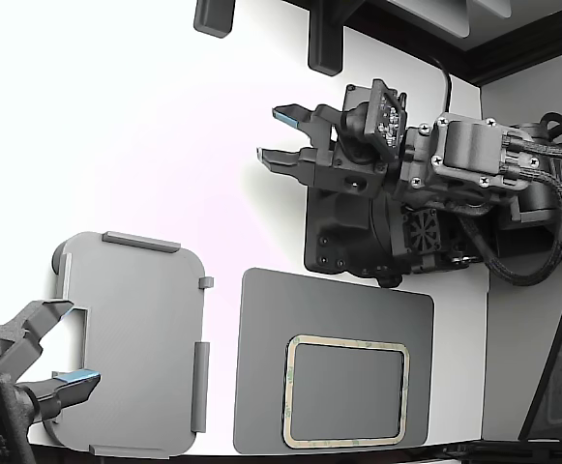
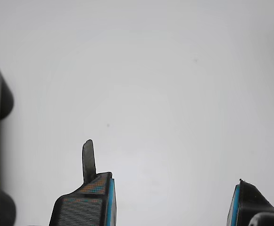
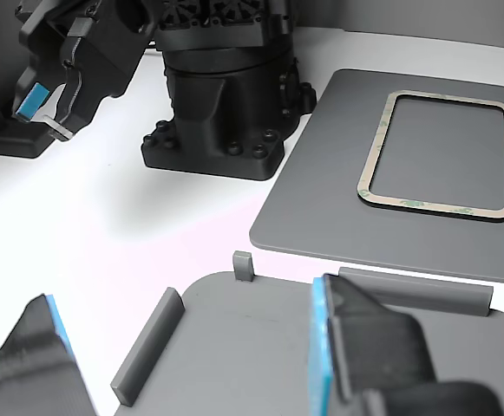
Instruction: Move top rectangular frame to the holder.
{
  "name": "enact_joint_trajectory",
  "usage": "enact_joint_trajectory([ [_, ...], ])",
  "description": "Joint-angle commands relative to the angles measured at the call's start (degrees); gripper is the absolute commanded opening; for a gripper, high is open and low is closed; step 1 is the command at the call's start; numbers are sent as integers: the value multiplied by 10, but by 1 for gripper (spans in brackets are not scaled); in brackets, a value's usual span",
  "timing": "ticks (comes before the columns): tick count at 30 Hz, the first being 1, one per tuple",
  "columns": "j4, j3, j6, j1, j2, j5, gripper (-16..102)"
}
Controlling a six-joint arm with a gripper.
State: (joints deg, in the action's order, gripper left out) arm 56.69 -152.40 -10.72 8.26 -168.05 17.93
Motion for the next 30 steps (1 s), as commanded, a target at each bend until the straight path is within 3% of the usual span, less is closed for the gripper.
enact_joint_trajectory([
  [1, -4, 12, 0, -6, -12, 2, 100],
  [23, -2, 12, -7, -6, -12, 11, 100],
  [30, -5, 12, 3, -20, -12, -11, 100],
])
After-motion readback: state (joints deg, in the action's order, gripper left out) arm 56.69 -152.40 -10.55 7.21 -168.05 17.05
